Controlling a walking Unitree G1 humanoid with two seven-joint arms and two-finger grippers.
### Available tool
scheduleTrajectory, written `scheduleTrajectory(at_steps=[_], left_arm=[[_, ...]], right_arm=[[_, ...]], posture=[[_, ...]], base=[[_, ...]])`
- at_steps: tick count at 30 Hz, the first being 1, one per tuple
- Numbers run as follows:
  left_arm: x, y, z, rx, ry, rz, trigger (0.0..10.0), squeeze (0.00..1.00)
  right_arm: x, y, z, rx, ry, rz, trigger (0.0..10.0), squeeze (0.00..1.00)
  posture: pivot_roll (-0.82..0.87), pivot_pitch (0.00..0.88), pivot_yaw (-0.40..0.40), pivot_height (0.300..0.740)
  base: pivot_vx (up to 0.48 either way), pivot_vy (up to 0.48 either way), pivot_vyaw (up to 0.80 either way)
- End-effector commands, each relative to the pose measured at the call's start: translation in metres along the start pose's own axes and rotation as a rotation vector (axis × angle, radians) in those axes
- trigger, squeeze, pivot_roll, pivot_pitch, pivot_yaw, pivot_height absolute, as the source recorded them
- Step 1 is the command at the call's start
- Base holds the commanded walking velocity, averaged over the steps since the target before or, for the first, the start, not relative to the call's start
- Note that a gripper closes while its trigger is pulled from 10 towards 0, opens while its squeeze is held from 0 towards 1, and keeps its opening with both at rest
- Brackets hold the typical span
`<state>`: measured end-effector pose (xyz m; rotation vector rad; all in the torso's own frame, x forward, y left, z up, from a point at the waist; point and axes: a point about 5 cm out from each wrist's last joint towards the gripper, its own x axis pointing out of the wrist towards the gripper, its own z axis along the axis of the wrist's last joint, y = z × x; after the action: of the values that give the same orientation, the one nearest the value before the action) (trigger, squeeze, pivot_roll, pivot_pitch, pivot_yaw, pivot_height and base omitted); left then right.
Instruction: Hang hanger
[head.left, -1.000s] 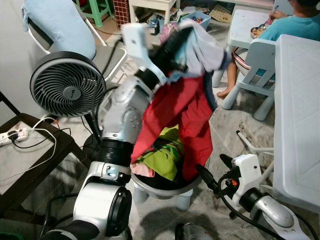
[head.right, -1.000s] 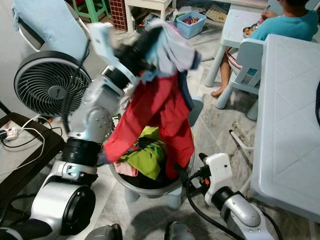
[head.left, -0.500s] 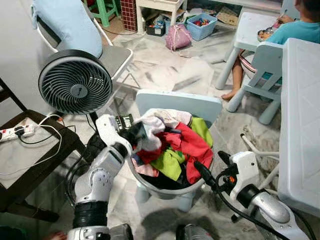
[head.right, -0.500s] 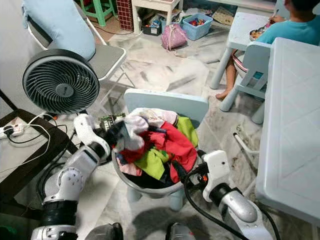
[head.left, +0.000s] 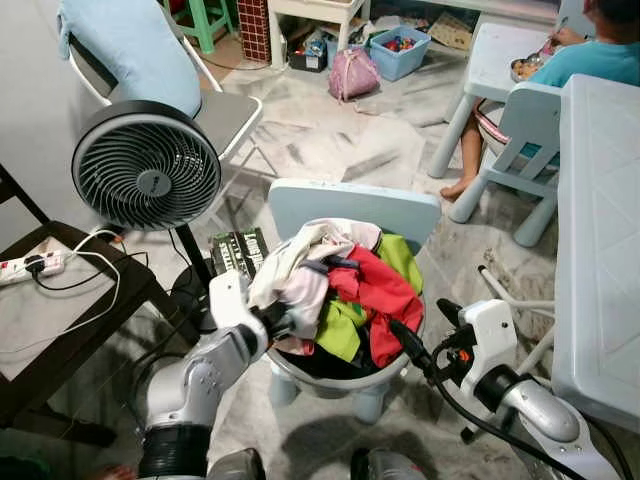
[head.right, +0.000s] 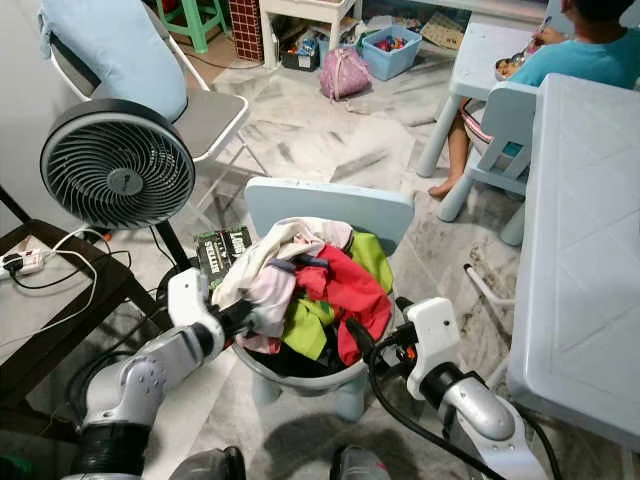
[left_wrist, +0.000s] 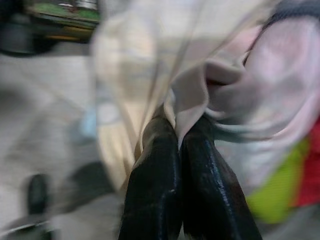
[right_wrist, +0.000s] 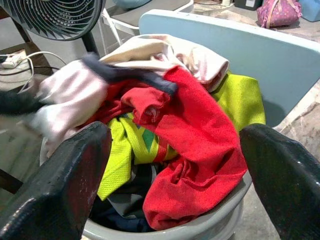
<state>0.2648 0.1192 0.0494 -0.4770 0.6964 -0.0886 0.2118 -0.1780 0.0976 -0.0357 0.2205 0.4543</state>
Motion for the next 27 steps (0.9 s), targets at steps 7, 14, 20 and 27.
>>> scheduleTrajectory(at_steps=[7, 14, 20, 27], left_arm=[[-0.010, 0.017, -0.012, 0.245, 0.014, 0.052, 10.0, 1.00], [-0.009, 0.011, -0.010, 0.600, 0.029, -0.071, 10.0, 1.00], [-0.011, 0.017, 0.011, 0.855, -0.058, -0.046, 10.0, 1.00], [-0.014, 0.002, 0.017, 0.800, -0.134, -0.112, 10.0, 1.00]], right_arm=[[0.006, 0.002, -0.002, -0.018, 0.003, 0.028, 10.0, 0.00], [0.009, 0.000, 0.000, -0.027, -0.005, 0.033, 10.0, 0.00], [0.010, 0.001, -0.001, -0.029, -0.005, 0.034, 10.0, 0.00], [0.012, 0.003, -0.001, -0.033, -0.005, 0.046, 10.0, 0.00]], posture=[[-0.10, 0.109, 0.005, 0.740], [-0.10, 0.103, 0.005, 0.740], [-0.10, 0.107, 0.006, 0.740], [-0.09, 0.107, 0.002, 0.740]], base=[[0.000, 0.000, 0.00], [0.000, 0.000, 0.00], [0.000, 0.000, 0.00], [0.000, 0.000, 0.00]])
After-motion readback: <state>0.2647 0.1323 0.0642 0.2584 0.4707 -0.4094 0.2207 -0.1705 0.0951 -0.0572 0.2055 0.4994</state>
